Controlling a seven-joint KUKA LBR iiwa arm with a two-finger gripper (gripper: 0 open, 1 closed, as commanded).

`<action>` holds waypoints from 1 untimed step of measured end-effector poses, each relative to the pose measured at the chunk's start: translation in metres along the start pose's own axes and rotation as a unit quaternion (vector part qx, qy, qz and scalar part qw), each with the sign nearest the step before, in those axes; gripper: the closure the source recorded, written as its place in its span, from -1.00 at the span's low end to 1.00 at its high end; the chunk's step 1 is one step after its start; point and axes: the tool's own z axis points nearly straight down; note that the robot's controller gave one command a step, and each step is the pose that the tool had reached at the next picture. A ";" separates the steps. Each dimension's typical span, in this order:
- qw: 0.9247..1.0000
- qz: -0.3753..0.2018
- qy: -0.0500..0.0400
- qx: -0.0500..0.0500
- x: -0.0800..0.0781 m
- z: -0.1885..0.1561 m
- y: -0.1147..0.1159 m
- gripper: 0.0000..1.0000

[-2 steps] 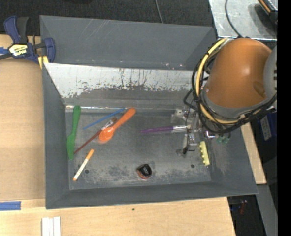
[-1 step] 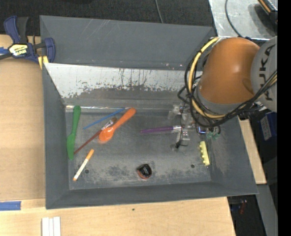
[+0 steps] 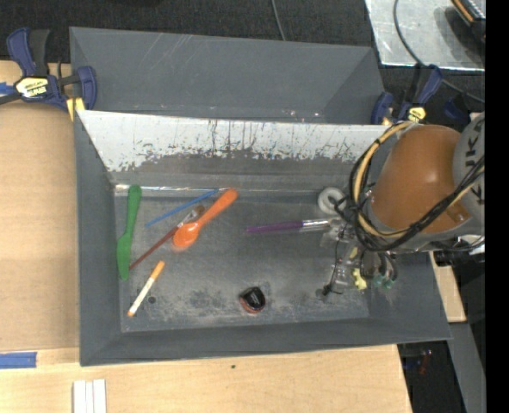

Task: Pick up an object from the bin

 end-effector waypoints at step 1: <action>1.000 -0.005 -0.006 -0.002 -0.061 0.028 0.050 -1.00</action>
Offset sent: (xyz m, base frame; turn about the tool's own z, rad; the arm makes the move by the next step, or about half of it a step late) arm -0.0114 -0.0706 -0.0288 0.1403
